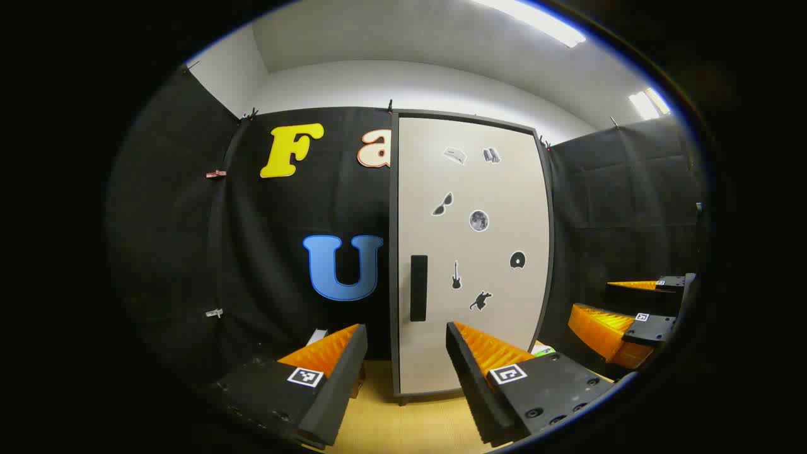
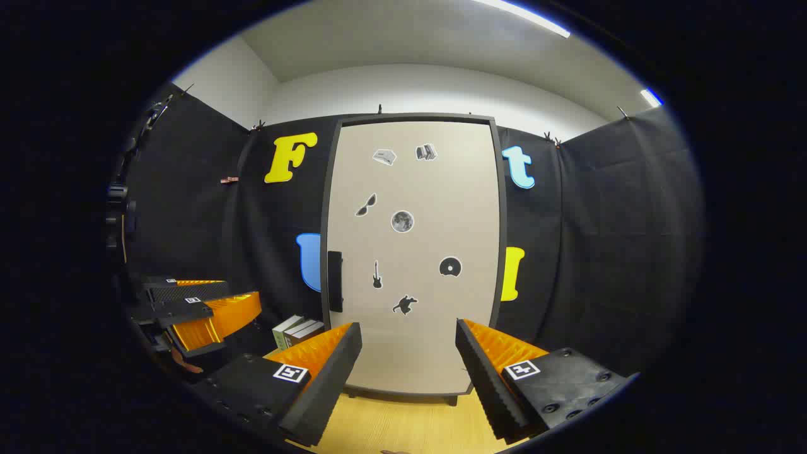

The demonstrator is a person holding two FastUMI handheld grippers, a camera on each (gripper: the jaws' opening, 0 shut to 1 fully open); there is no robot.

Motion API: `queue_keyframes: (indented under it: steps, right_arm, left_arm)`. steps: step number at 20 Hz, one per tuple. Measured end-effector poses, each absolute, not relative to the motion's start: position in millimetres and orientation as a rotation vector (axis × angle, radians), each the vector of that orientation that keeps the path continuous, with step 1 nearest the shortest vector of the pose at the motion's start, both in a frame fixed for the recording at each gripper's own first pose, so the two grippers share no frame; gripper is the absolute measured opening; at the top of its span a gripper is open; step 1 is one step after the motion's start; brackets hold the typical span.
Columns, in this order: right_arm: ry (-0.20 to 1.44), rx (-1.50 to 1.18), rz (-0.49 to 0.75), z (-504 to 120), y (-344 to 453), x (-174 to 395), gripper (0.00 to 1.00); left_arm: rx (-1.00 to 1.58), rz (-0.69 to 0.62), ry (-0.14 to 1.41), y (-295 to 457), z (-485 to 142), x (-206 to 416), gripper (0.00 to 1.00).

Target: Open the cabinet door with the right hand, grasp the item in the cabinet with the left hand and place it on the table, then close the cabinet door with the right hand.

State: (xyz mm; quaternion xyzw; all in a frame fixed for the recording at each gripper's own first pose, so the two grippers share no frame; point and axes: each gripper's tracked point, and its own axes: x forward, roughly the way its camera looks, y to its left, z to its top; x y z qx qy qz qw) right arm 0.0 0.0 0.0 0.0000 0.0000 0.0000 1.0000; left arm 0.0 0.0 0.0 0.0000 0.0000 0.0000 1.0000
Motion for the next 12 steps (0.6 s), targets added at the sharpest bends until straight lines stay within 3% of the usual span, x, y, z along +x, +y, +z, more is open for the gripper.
queue_keyframes:
  steps: [12]
  right_arm:
    - [0.007, 0.008, -0.004, -2.5, 12.0, -3.2, 0.97]
  left_arm:
    - [-0.011, -0.02, 0.004, 10.2, -1.9, -1.9, 0.81]
